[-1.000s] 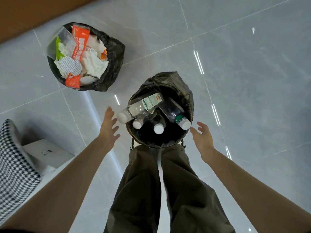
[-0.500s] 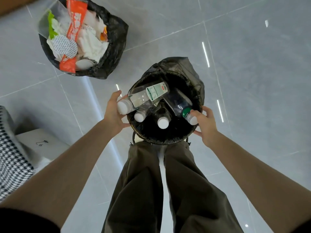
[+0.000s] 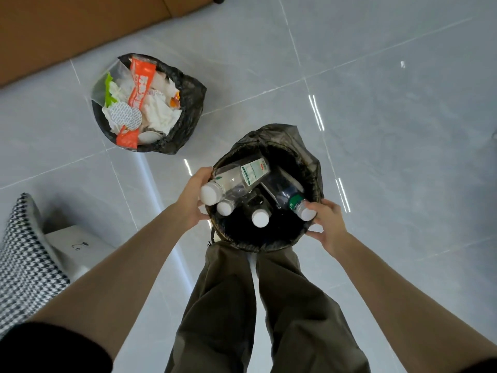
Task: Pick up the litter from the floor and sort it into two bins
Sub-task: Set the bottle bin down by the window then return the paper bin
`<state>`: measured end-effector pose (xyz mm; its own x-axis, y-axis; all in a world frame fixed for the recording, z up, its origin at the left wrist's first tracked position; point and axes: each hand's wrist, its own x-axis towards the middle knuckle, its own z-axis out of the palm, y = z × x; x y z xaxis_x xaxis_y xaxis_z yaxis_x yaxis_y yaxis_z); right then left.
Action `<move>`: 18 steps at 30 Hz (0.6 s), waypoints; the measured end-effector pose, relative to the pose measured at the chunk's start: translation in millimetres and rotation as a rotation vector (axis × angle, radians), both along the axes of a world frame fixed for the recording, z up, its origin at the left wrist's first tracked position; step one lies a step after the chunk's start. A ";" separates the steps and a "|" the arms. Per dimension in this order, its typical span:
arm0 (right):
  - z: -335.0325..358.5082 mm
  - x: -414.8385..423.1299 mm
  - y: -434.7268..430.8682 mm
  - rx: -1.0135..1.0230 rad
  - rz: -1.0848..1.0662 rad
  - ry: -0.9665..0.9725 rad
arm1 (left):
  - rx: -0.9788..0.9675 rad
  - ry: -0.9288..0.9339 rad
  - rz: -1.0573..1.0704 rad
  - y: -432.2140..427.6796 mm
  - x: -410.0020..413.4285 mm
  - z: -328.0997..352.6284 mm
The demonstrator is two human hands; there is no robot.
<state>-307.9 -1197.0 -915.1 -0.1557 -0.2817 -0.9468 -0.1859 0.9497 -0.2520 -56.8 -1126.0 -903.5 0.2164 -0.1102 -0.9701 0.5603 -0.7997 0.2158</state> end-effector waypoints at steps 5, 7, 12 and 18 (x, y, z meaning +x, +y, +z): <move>58.7 -10.2 -7.1 -0.014 -0.032 -0.032 | -0.025 -0.004 0.005 -5.0 -8.4 66.9; 92.8 -13.0 -19.2 -0.033 -0.039 -0.040 | -0.044 -0.014 0.024 -12.9 -11.6 102.0; 186.9 -30.7 -40.8 -0.056 0.005 -0.092 | -0.070 -0.011 0.071 -25.2 -24.3 196.1; 295.6 -52.7 -77.0 -0.160 0.062 -0.139 | -0.157 -0.022 0.052 -58.2 -38.1 310.7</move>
<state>-360.7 -1274.0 -619.5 -0.0048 -0.4351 -0.9004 -0.1960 0.8833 -0.4258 -94.9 -1184.2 -592.8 0.2463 -0.2482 -0.9369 0.5940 -0.7252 0.3483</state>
